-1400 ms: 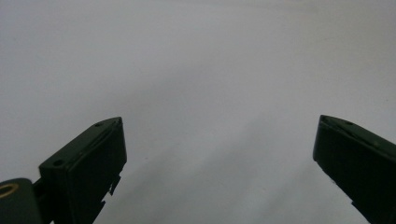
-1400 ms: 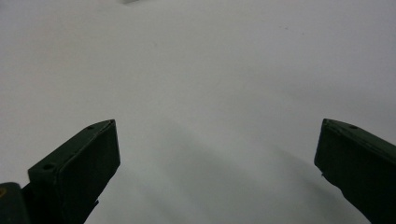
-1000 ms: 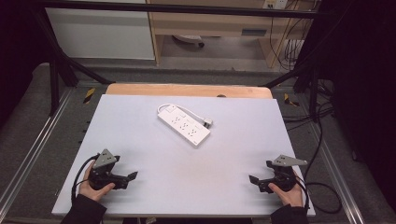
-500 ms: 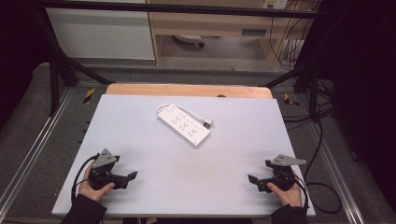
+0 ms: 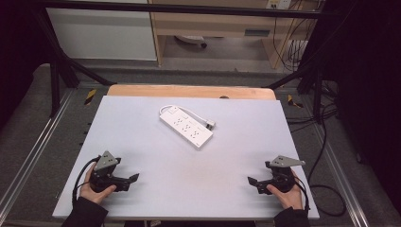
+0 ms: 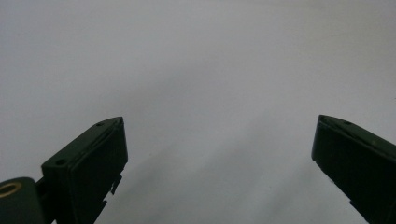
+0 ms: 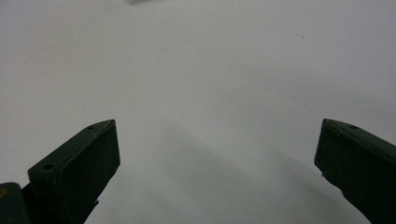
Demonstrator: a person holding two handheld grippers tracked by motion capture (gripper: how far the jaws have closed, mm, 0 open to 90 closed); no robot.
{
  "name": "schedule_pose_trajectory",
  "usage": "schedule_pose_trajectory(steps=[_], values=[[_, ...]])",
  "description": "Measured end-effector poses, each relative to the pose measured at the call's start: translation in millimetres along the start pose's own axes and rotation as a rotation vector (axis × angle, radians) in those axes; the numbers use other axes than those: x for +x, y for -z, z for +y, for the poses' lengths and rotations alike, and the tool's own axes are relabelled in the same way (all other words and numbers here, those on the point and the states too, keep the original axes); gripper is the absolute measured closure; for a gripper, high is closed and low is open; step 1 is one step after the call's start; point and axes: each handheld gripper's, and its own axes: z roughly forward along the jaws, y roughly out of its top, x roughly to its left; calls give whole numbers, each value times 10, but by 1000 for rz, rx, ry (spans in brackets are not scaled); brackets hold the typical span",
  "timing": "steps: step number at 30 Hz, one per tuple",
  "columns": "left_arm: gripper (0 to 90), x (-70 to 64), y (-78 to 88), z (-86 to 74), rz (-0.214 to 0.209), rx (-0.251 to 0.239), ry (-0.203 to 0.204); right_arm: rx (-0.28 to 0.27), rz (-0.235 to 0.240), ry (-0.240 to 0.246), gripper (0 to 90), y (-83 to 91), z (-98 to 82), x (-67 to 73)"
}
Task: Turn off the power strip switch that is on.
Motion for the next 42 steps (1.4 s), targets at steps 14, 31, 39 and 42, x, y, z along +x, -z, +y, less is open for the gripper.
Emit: schedule_pose_trajectory(steps=[14,31,39,42], values=[[32,5,5,1,5,-3,2,1,-6,10,6,-45,74,68],[33,5,5,2,12,-1,-3,-12,-17,23,10,-113,221,184],[33,11,8,2,15,-1,-3,-8,-33,42,12,-164,294,250],[34,10,10,3,17,-4,-1,-4,-37,38,15,-175,321,273]])
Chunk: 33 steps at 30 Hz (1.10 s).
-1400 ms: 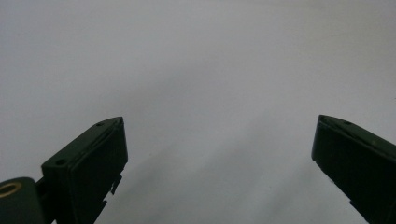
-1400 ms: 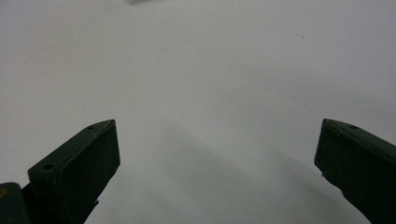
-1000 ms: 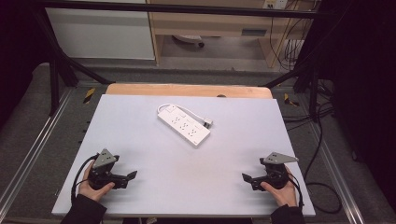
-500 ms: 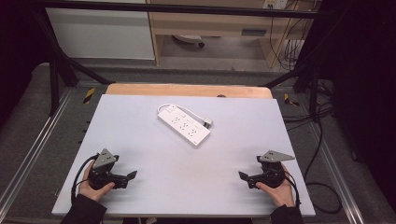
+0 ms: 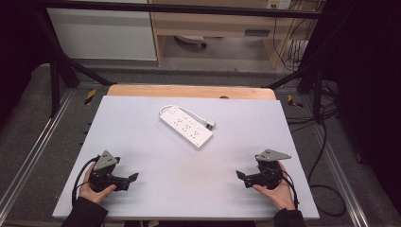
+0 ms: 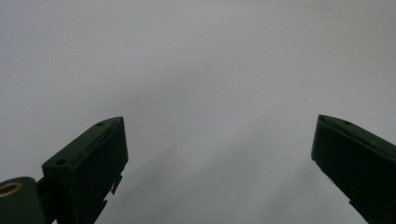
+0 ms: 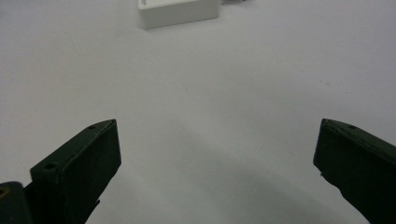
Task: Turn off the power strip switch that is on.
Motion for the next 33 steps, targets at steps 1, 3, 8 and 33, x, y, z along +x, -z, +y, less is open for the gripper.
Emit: schedule_pose_trajectory(steps=[1,3,8,33], values=[[33,2,2,0,1,0,0,-4,1,7,15,-6,10,4],[33,3,2,-1,2,-1,0,-3,-1,8,16,-10,26,18],[33,5,5,-1,6,-1,-1,-4,3,16,19,-23,72,41],[33,3,13,4,10,-1,-5,-10,11,29,47,-151,334,167]])
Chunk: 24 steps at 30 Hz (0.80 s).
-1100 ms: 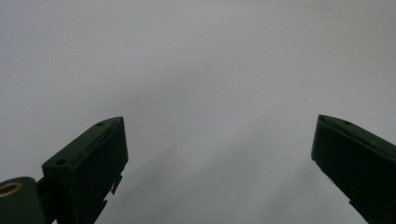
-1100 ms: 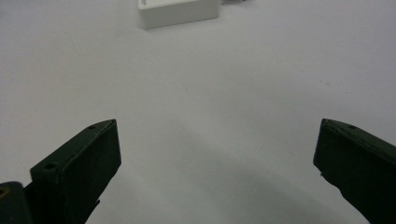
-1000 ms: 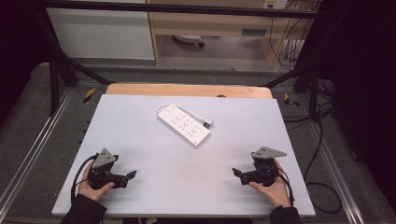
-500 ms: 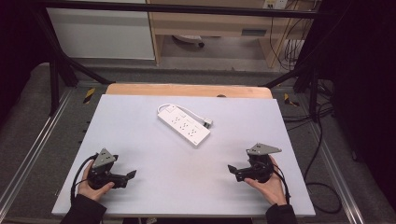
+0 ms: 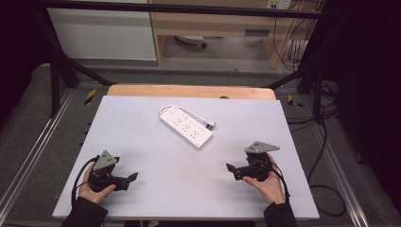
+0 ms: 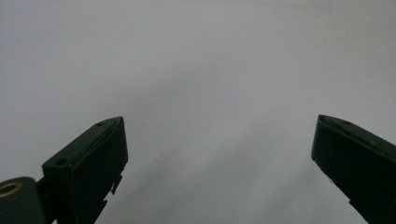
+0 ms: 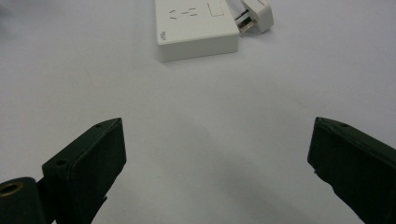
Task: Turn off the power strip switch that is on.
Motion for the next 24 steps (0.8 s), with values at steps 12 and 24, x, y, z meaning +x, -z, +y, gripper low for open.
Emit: schedule_pose_trajectory(steps=[12,24], values=[[34,-1,4,1,2,-1,0,-7,-7,15,57,-45,155,40],[35,0,4,1,2,-2,0,-5,1,27,63,-155,281,92]])
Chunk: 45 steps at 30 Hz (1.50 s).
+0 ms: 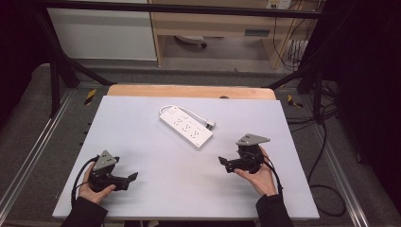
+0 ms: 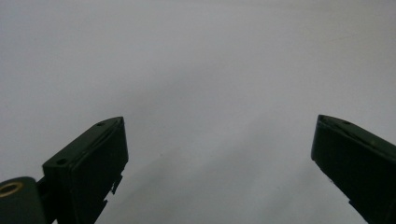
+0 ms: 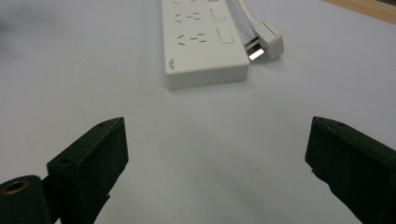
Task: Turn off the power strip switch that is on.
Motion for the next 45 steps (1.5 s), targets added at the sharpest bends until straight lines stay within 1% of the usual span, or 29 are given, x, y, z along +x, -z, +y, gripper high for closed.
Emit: schedule_pose_trajectory(steps=[4,14,25,37,43,45], values=[[35,-2,-1,0,0,0,-1,-1,3,6,65,-38,49,11],[35,3,2,0,1,-3,1,-12,6,-4,84,-135,196,27],[35,7,1,0,1,-3,2,-13,8,-8,98,-219,296,44],[36,19,2,1,3,-2,5,-19,17,10,117,-319,440,102],[36,18,3,2,5,-2,4,-18,18,10,123,-360,503,109],[36,20,1,3,4,-3,7,-26,20,4,129,-373,525,109]])
